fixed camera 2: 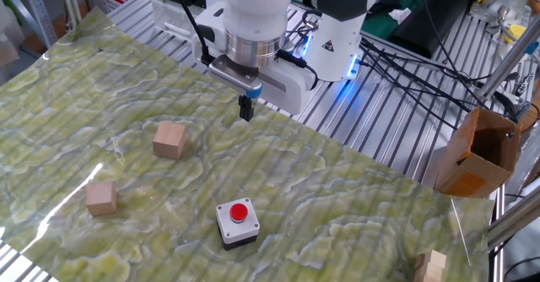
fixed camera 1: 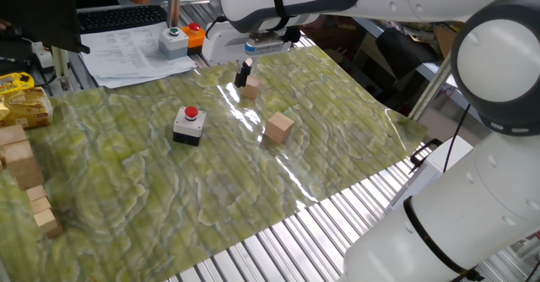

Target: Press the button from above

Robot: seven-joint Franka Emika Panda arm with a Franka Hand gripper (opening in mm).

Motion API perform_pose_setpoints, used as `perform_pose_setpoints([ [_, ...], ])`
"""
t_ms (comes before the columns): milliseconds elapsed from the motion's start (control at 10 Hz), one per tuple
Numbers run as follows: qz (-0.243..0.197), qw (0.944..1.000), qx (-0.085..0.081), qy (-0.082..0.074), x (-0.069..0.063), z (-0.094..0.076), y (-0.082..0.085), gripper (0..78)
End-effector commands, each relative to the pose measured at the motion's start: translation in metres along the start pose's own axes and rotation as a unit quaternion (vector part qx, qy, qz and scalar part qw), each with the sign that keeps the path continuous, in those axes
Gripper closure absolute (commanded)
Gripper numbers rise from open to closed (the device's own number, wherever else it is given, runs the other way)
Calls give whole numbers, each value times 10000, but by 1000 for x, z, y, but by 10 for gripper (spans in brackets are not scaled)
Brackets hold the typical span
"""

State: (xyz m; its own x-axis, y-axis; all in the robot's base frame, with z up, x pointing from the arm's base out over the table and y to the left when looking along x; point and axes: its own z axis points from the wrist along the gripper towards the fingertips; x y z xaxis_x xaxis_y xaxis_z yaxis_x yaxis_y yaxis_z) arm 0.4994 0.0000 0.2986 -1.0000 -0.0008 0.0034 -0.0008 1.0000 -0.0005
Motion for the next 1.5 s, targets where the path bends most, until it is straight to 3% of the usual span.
perform_pose_setpoints([
  [100, 432, 9960, 222, -750, 0, 0, 0, 776],
  [200, 414, 9956, 362, -754, 0, 0, 0, 776],
  [1500, 401, 9961, 356, -705, 0, 0, 0, 776],
])
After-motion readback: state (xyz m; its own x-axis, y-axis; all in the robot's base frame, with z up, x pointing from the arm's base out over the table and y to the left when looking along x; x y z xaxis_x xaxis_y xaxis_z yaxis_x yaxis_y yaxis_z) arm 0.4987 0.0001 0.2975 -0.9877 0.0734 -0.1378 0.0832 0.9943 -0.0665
